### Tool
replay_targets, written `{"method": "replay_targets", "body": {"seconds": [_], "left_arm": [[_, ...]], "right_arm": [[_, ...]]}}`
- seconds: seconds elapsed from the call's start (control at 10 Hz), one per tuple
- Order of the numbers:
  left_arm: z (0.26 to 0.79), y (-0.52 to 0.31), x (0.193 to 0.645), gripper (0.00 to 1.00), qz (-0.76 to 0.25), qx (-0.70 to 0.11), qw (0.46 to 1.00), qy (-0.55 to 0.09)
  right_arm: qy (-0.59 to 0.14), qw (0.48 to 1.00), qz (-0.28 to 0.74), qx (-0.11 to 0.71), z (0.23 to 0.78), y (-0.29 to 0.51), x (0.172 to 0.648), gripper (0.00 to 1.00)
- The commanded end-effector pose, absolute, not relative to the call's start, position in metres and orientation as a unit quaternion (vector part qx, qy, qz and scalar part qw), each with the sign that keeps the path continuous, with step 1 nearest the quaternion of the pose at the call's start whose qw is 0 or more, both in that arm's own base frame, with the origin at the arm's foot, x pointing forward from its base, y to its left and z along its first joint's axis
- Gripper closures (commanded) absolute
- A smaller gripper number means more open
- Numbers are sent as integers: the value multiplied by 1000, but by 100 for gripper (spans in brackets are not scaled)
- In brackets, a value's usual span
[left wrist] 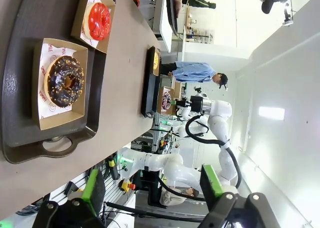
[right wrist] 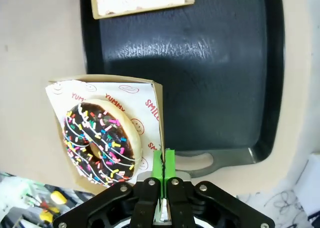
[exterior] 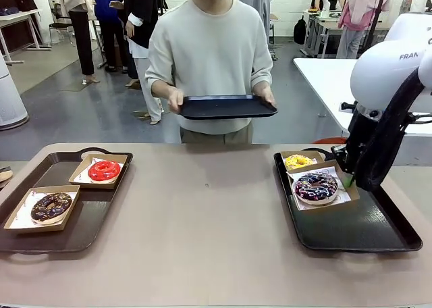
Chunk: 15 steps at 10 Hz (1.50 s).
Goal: Individually package the donuts and arrange them on the tray.
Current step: Place the picked Paper togo box on the Handle tray.
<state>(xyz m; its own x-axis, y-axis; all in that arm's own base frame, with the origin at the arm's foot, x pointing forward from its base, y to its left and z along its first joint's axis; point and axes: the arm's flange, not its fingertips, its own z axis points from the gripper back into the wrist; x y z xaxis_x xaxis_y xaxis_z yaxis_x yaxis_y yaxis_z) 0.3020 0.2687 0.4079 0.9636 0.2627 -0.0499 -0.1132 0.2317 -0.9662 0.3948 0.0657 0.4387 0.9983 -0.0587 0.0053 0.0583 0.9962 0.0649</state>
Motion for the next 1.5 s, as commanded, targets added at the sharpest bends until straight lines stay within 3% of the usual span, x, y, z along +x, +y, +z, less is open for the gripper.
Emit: {"method": "replay_targets", "body": {"seconds": [0.0,0.2,1.1,1.4], "left_arm": [[410,268,299,0,119,-612,779,-65],[410,268,299,0,119,-612,779,-65],[410,268,299,0,119,-612,779,-65],[410,268,299,0,119,-612,779,-65]], "right_arm": [[0,999,-25,29,426,57,402,99],[20,999,-24,26,422,54,406,99],[11,999,-33,32,424,58,400,99],[-13,999,-34,25,403,39,395,99]]}}
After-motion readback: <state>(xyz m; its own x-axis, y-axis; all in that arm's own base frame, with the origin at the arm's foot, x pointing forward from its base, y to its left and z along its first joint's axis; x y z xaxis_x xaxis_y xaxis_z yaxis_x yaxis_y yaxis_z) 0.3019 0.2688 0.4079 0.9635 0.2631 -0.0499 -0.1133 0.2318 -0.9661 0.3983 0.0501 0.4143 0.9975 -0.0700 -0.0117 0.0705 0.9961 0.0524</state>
